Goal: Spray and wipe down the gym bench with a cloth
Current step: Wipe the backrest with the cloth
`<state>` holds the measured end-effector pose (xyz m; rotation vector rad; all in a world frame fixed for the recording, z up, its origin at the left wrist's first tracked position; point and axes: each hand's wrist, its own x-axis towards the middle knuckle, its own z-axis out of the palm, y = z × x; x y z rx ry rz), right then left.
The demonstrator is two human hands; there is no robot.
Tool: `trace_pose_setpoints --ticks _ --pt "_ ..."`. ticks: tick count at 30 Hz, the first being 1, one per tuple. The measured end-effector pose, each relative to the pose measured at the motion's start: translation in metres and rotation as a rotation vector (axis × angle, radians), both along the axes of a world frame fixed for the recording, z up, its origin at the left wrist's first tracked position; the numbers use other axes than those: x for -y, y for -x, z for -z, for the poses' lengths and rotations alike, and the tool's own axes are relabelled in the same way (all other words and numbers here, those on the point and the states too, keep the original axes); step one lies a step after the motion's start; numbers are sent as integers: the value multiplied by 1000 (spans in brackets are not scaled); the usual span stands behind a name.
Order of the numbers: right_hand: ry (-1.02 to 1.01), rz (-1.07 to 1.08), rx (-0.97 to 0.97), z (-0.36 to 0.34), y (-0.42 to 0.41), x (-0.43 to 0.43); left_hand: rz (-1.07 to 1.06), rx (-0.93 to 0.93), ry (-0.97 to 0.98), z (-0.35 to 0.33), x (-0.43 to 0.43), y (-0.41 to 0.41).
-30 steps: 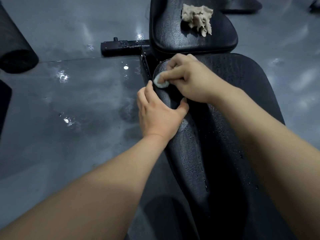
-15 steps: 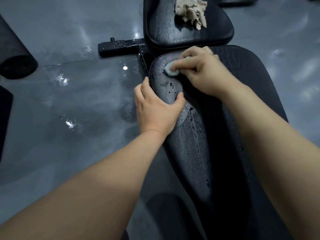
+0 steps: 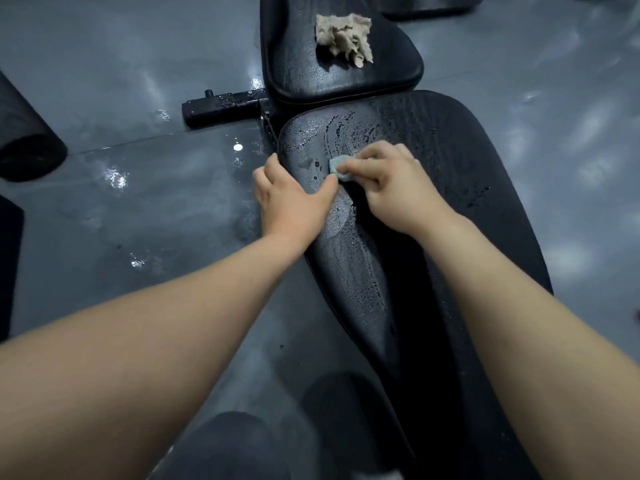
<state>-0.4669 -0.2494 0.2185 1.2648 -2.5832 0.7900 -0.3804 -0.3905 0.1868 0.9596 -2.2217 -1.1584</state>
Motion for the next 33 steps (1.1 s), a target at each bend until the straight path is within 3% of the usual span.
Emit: trace_pose_setpoints --ticks 5,9,16,23,29,33 --pt "-15 -10 39 4 -20 -22 -110 -43 -83 -26 43 27" --pt "-44 -90 41 -1 -26 -29 -32 59 -127 -32 59 54" --pt "21 16 -31 -8 4 31 96 130 -108 -20 70 62" --pt "-56 -299 -74 3 -33 10 191 139 -182 -14 81 62" --pt "20 -40 -89 -2 -4 47 252 133 -251 -15 88 61" --pt "-68 -204 -91 -3 -21 39 282 136 -299 -15 90 61"
